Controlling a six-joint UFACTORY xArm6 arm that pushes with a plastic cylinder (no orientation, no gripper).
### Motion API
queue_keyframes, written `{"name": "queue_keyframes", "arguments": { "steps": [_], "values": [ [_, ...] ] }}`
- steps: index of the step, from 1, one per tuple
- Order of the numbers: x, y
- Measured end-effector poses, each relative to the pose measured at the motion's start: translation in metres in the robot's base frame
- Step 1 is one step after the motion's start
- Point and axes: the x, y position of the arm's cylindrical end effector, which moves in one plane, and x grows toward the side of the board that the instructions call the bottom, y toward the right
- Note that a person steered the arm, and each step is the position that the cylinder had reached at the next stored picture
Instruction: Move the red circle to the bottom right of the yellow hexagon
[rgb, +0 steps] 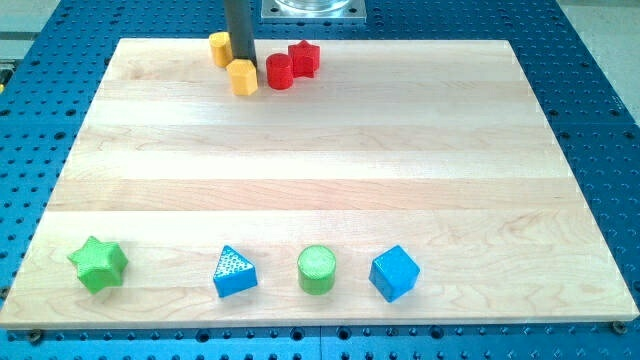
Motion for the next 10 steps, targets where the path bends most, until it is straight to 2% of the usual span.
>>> {"name": "queue_keyframes", "arguments": {
  "steps": [1, 2, 3, 4, 5, 6, 7, 8, 9, 10],
  "values": [
    [0.018, 0.03],
    [0.038, 0.001],
    [0.038, -0.028],
    [0.059, 0.003],
    [0.08, 0.081],
    [0.056, 0.149],
    [0.038, 0.117],
    [0.043, 0.04],
    [0.042, 0.029],
    [0.02, 0.011]
  ]
}}
